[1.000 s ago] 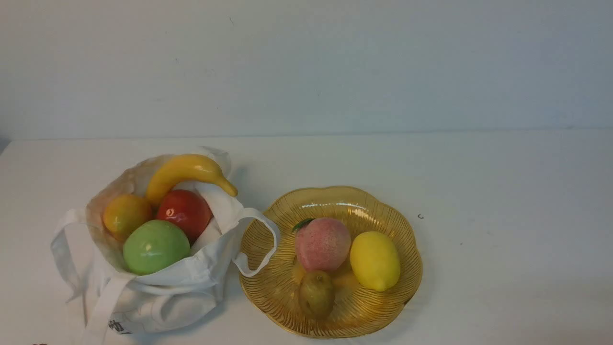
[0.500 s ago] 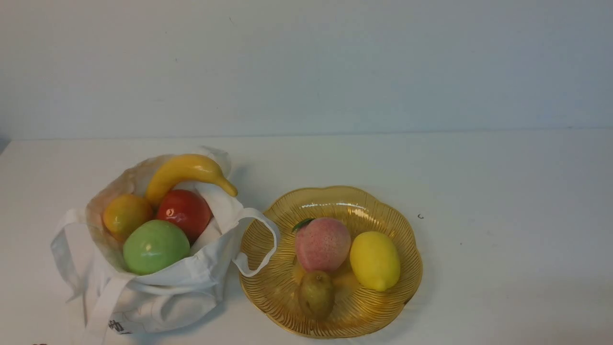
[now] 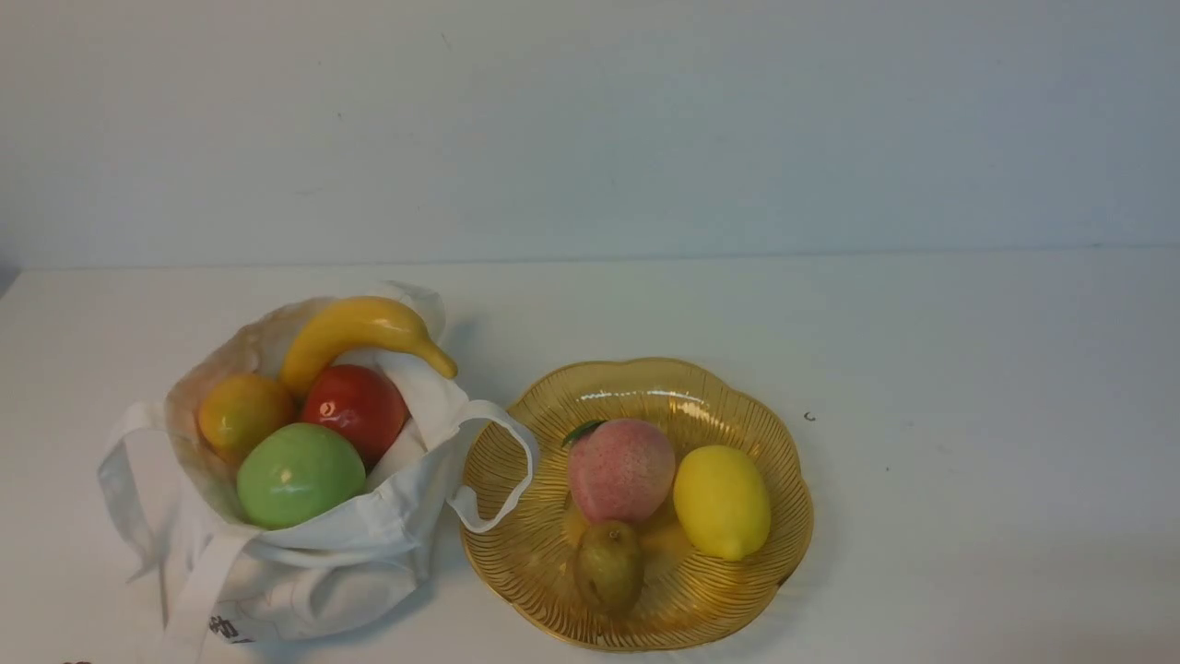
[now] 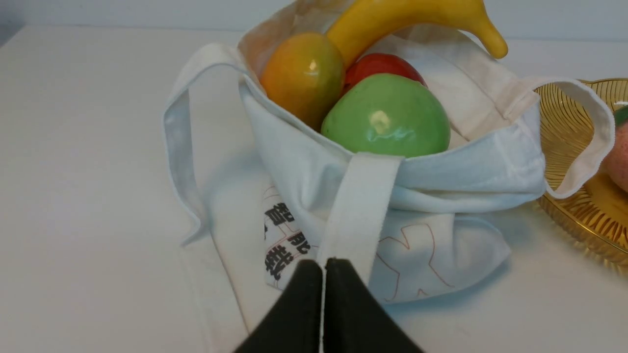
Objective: Take the fruit out of the cloth bag on the white table and place them on a plate.
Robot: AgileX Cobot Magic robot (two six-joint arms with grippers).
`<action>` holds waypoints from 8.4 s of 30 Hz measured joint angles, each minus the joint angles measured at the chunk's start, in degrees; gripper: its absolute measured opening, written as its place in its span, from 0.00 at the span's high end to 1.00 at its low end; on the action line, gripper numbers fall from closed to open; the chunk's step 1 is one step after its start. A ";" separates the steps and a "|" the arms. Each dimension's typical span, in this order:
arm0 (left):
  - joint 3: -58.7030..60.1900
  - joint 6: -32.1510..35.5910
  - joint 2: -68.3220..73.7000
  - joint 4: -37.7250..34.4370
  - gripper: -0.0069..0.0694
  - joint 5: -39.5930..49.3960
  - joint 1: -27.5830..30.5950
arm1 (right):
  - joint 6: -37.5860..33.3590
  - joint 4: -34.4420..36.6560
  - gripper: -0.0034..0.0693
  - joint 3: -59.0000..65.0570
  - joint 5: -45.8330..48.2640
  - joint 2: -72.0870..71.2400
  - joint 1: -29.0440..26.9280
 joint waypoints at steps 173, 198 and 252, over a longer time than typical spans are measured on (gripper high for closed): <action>-56.01 52.81 93.12 -60.57 0.42 2.11 -23.60 | -0.22 0.00 0.97 0.00 0.00 0.00 0.00; -56.01 73.90 79.97 -79.65 0.40 0.75 -14.37 | -0.22 0.00 0.97 0.00 0.00 0.00 0.00; -4.35 50.91 8.03 -65.81 0.92 -7.00 -0.22 | 0.23 0.00 0.97 0.00 0.00 0.00 0.00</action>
